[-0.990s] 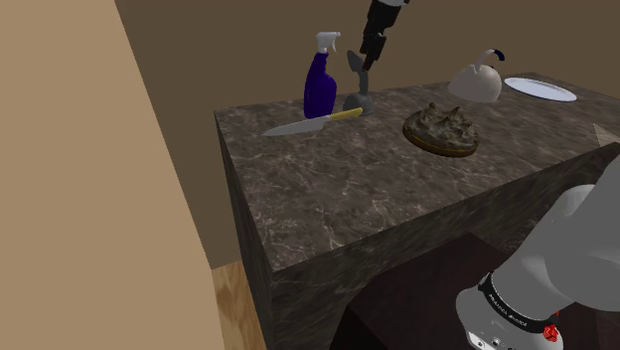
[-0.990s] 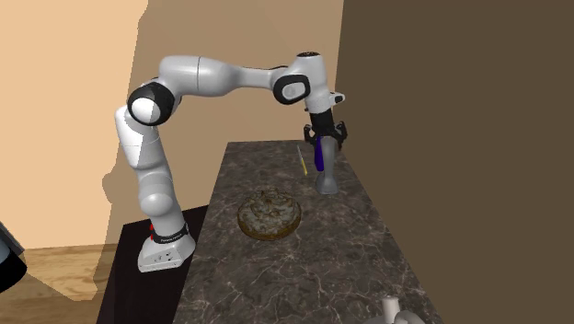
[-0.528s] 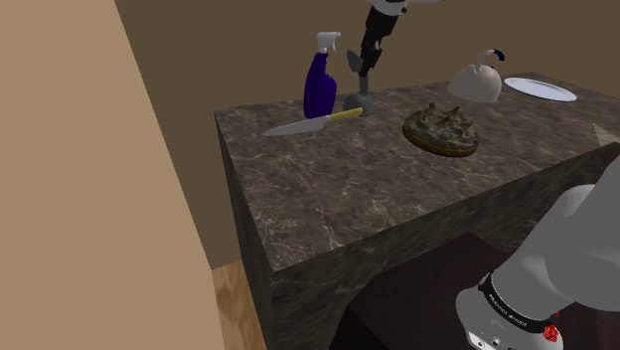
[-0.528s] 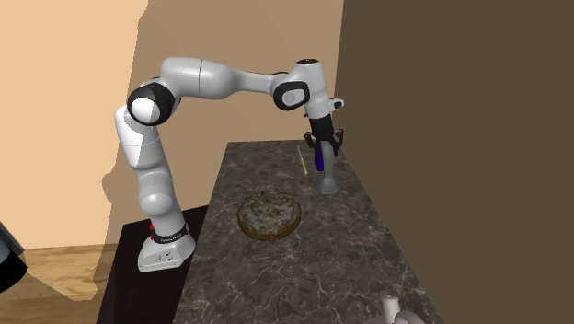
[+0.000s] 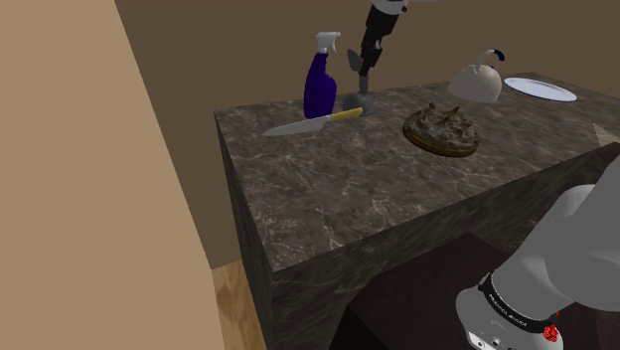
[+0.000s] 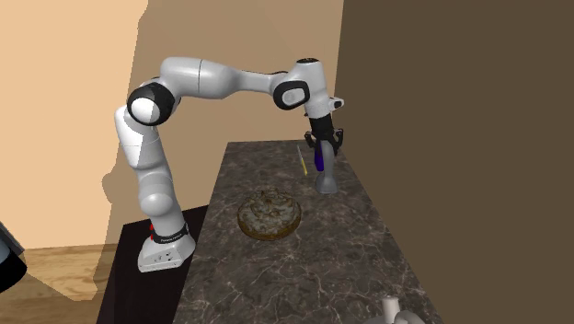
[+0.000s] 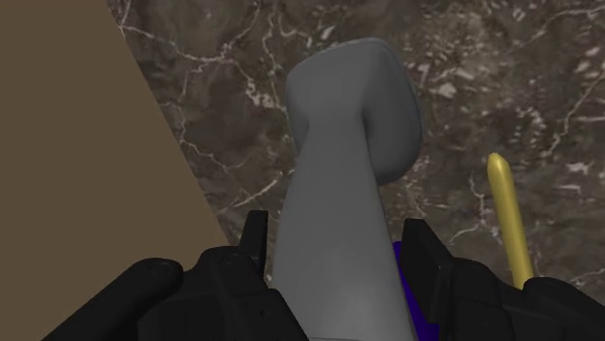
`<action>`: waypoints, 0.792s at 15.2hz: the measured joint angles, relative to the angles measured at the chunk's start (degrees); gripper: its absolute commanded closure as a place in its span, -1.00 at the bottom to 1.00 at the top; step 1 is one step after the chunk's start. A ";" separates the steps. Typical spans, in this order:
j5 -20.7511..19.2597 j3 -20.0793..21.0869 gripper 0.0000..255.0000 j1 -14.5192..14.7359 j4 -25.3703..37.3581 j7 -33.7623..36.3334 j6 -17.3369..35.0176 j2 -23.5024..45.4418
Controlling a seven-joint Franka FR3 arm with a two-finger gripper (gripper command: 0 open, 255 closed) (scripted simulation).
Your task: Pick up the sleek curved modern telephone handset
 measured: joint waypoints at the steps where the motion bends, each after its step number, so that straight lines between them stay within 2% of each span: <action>1: 0.03 -0.02 1.00 -0.02 0.64 -0.05 -0.63 0.05; 12: 0.33 -0.08 1.00 -0.10 9.66 -0.18 -8.84 0.92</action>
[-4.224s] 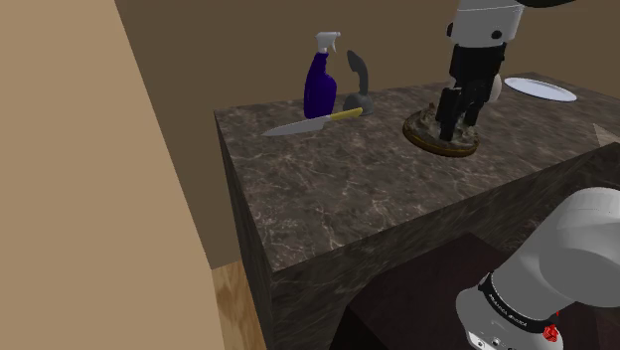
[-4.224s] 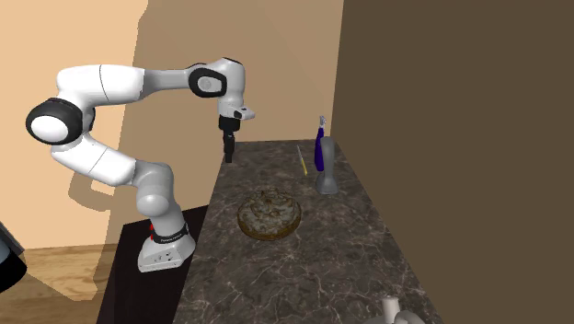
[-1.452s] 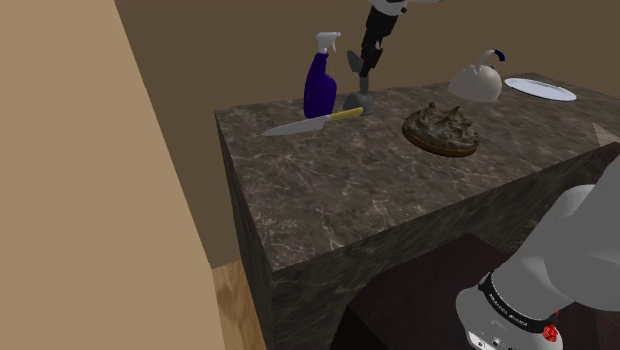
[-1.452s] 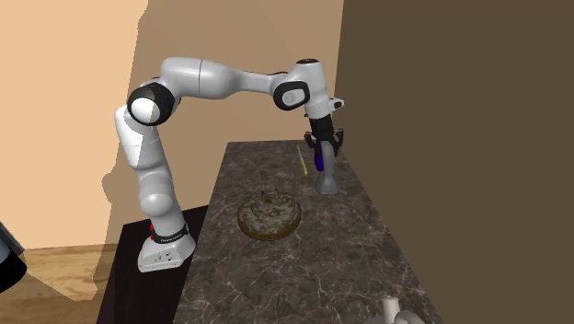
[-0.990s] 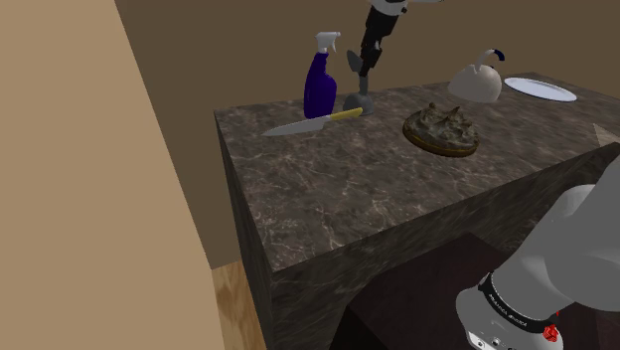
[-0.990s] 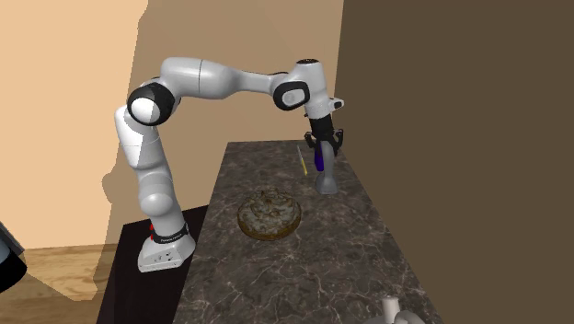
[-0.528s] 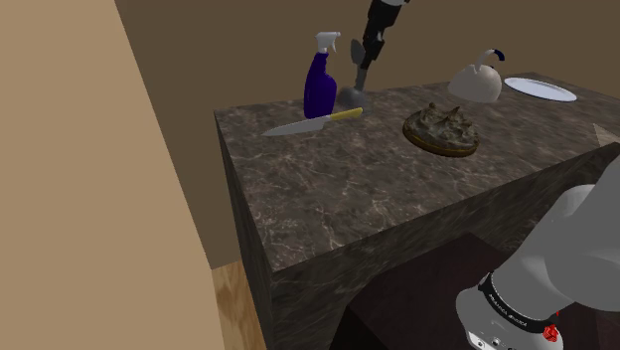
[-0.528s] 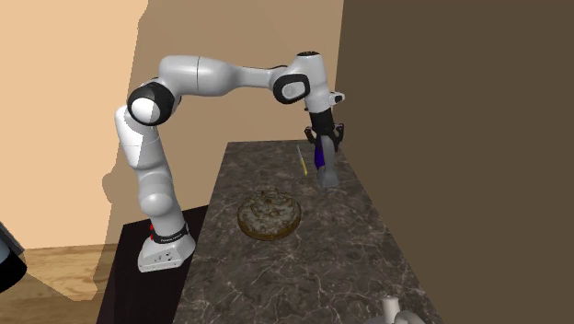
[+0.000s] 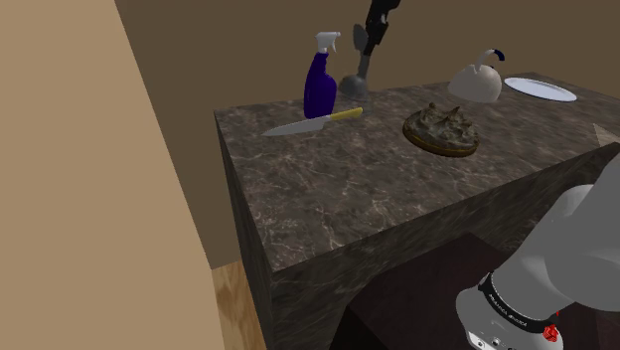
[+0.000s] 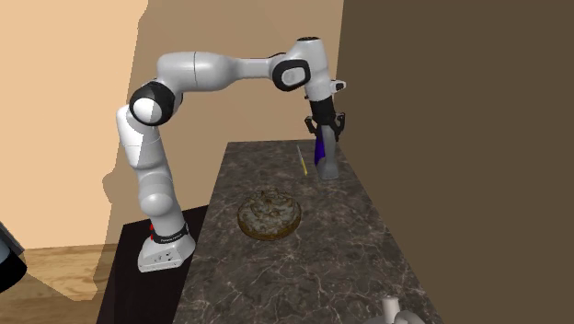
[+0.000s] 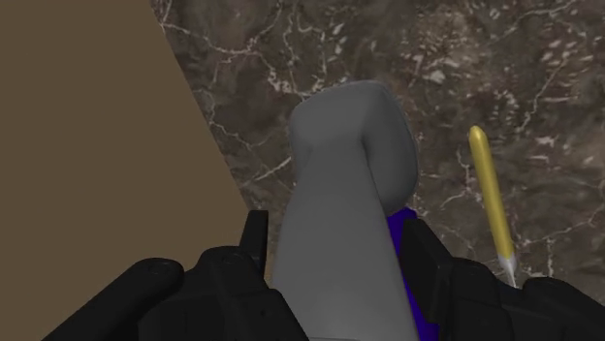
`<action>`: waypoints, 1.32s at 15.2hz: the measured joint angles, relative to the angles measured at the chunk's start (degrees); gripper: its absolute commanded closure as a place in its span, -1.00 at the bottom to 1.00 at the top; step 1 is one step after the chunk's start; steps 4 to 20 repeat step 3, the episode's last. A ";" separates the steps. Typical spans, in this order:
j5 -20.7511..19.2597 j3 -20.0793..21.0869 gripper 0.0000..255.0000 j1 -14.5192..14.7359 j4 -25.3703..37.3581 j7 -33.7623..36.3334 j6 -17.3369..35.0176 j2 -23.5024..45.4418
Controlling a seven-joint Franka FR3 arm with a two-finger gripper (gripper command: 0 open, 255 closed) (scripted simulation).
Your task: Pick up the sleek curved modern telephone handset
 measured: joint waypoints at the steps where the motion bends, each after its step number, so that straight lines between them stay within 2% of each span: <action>1: 0.08 -0.02 1.00 -0.02 1.18 -0.04 -0.97 0.22; 3: 0.22 -0.05 1.00 -0.08 3.12 -0.12 -2.52 0.63; 20: 0.22 -0.05 1.00 -0.08 3.12 -0.12 -2.52 0.63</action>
